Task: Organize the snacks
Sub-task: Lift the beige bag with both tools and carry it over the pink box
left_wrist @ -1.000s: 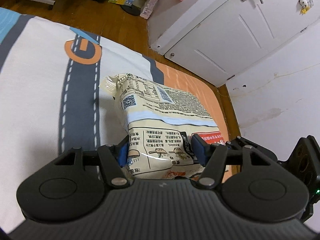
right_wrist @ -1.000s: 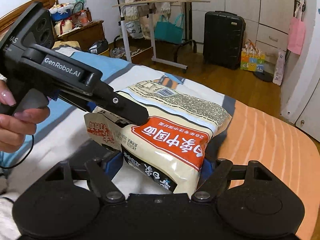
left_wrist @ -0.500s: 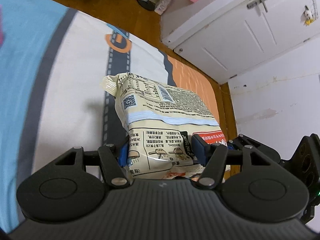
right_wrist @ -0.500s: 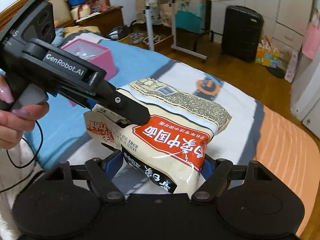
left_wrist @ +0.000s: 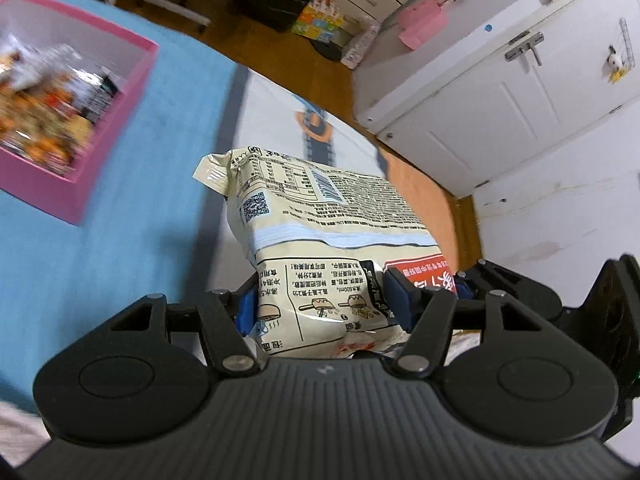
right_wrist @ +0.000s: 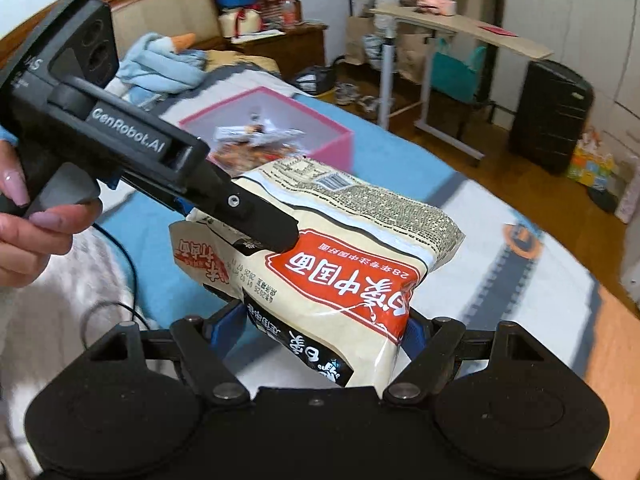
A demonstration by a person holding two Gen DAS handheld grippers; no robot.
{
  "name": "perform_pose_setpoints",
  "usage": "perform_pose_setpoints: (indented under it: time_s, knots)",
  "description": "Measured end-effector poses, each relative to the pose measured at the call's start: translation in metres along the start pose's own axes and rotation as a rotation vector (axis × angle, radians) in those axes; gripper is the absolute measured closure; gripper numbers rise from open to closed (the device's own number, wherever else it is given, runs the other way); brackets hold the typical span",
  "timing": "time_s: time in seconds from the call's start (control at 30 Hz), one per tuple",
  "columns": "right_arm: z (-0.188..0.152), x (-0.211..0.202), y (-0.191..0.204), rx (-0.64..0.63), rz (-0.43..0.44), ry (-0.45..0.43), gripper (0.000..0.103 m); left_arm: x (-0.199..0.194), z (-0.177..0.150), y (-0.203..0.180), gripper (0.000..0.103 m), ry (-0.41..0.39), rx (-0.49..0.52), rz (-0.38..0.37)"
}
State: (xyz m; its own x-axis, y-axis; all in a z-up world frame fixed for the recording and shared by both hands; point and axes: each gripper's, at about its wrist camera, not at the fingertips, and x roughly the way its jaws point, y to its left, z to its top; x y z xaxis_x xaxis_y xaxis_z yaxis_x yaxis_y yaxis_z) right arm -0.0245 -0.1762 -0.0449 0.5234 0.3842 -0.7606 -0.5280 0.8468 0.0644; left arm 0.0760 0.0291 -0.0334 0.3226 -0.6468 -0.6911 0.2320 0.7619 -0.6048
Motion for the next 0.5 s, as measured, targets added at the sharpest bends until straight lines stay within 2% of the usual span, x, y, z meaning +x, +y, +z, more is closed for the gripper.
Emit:
perform_pose_setpoints:
  time_s: [0.1, 0.27, 0.33, 0.5]
  knots:
    - [0.012, 0.009, 0.019, 0.007, 0.021, -0.012, 0.021, -0.027, 0.001, 0.013, 0.041, -0.034, 0.033, 0.038]
    - [0.035, 0.026, 0.042, 0.008, 0.051, -0.054, 0.021, -0.061, 0.012, 0.045, 0.041, -0.095, 0.009, 0.064]
    - [0.046, 0.034, 0.054, -0.015, 0.035, -0.075, 0.021, -0.070, 0.016, 0.058, 0.040, -0.131, 0.031, 0.065]
    - [0.067, 0.059, 0.075, -0.094, -0.022, -0.125, 0.021, -0.078, 0.032, 0.098, 0.039, -0.210, -0.009, 0.039]
